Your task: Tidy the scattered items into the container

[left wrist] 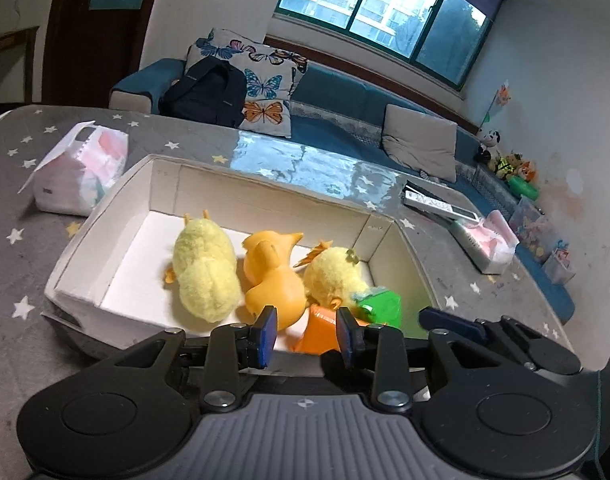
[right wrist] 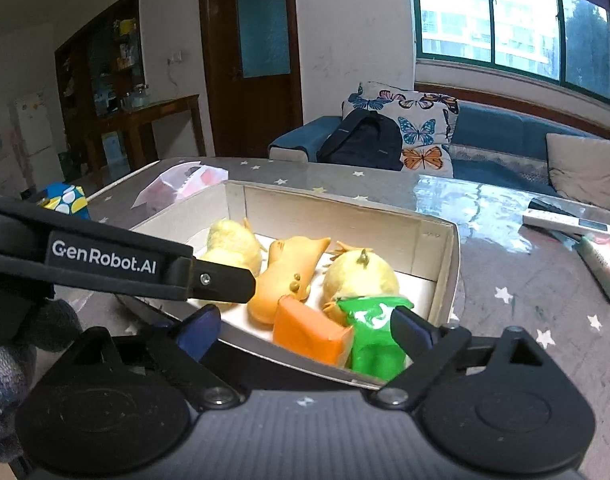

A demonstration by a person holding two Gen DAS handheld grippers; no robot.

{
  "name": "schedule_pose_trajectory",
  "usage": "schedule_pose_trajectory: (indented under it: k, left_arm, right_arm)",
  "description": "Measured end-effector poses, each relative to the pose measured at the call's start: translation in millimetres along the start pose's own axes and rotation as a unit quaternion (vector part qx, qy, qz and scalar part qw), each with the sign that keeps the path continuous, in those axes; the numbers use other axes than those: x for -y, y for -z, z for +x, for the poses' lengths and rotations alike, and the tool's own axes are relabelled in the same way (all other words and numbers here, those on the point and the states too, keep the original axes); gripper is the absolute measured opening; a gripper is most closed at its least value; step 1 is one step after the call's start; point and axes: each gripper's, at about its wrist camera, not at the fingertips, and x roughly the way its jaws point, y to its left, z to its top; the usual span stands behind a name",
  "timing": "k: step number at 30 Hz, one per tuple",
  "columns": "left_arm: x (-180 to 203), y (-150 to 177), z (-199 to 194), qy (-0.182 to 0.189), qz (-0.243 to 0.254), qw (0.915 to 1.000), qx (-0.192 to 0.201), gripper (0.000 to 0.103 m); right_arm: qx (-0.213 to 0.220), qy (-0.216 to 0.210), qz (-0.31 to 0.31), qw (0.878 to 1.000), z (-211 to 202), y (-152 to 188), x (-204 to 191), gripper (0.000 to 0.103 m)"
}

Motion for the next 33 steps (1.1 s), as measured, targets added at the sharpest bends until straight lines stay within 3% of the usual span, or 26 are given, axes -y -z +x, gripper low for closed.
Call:
schedule_pose_trajectory:
  k: [5, 19, 33]
  left_arm:
    - [1.5, 6.8, -14.0, -0.026, 0.028, 0.9991, 0.020, 0.035]
    - [3.6, 26.4, -37.0, -0.083, 0.061, 0.9946, 0.013, 0.035]
    - [0.0, 45.3, -42.8, -0.106, 0.058, 0.9926, -0.008, 0.035]
  right_arm:
    - [0.001, 0.000, 0.009, 1.000, -4.3, 7.6, -3.8, 0.094]
    - [0.014, 0.011, 0.020, 1.000, -26.4, 21.1, -15.6, 0.103]
    - [0.005, 0.018, 0.030, 0.999, -36.5, 42.0, -30.5, 0.103]
